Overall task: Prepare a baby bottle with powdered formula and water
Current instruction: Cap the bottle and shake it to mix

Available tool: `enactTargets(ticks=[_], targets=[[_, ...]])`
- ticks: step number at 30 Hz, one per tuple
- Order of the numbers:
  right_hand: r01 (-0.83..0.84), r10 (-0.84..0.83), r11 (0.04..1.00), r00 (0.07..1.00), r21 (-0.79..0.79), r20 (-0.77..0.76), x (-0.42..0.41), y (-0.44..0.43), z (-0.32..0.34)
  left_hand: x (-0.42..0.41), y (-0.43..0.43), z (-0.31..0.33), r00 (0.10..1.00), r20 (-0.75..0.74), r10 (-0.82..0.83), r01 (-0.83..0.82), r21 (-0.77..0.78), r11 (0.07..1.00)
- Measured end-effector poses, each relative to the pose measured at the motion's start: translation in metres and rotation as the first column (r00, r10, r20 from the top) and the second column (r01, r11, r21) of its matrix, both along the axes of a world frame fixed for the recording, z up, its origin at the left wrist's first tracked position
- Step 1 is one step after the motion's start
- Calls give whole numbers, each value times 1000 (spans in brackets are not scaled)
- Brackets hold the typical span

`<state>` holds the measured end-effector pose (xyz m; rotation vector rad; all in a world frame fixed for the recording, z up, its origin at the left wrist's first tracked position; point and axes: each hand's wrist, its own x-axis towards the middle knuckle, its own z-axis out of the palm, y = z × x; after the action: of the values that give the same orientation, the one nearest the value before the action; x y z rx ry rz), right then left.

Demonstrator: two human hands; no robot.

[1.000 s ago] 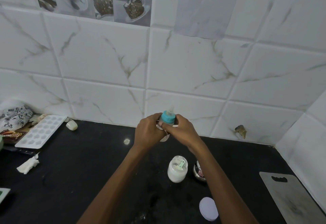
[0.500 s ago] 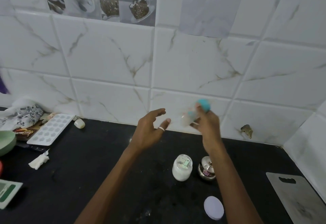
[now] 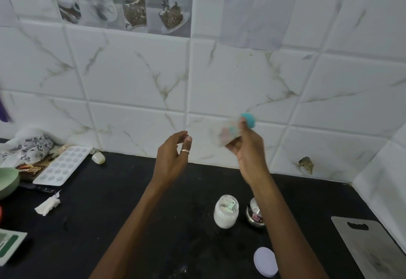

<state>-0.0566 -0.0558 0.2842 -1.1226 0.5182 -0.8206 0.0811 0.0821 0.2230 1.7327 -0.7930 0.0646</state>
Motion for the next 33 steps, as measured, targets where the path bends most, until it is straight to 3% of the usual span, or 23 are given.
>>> enactTargets(ticks=[2, 3, 7, 8, 12, 13, 16, 18, 22, 23, 26, 27, 29, 32, 33], targets=[[-136, 95, 974, 973, -184, -212, 5, 12, -7, 1, -2, 0, 1000, -10, -1, 1, -2, 1000], [-141, 96, 969, 970, -201, -222, 6, 10, -7, 1, -2, 0, 1000, -15, -1, 1, -2, 1000], [31, -55, 988, 986, 148, 160, 3, -10, 5, 1, 2, 1, 999, -39, 7, -7, -2, 1000], [38, -66, 987, 983, 157, 171, 5, -10, 5, 1, 2, 0, 999, -40, 10, -10, -1, 1000], [-128, 100, 980, 979, -152, -175, 12, 11, -4, 2, 1, -1, 1000, -29, 3, -3, 7, 1000], [-119, 93, 980, 982, -160, -163, 12, 9, -5, 2, 1, -1, 1000, -30, 1, -1, 6, 1000], [-18, -14, 984, 984, 177, 178, 6, -5, 4, 1, 3, -1, 999, -42, 1, -1, 4, 1000], [2, -58, 971, 972, 238, 228, 8, -7, 5, 0, 2, -1, 999, -36, 2, -2, 9, 1000], [-149, 136, 984, 983, -100, -122, 12, 11, -3, 2, -2, 1, 1000, -23, -4, 4, 24, 1000], [-137, 128, 985, 987, -104, -95, 11, 8, -1, 2, -2, 1, 1000, -23, -5, 6, 26, 1000], [-24, -25, 978, 973, 209, 229, 7, -8, 10, 1, -1, 2, 999, -38, -6, 7, 22, 1000], [8, -74, 969, 962, 248, 261, 8, -11, 11, 0, 0, 2, 999, -40, -6, 7, 20, 1000], [-15, -14, 988, 981, 150, 194, 12, -5, 9, 1, -1, 1, 999, -47, -6, 7, 16, 1000], [-160, 154, 984, 985, -77, -71, 14, 12, 0, 1, -4, 1, 999, -26, -22, 23, 24, 999], [-149, 145, 986, 988, -73, -50, 13, 10, 0, 1, -5, 2, 999, -20, -25, 26, 29, 999]])
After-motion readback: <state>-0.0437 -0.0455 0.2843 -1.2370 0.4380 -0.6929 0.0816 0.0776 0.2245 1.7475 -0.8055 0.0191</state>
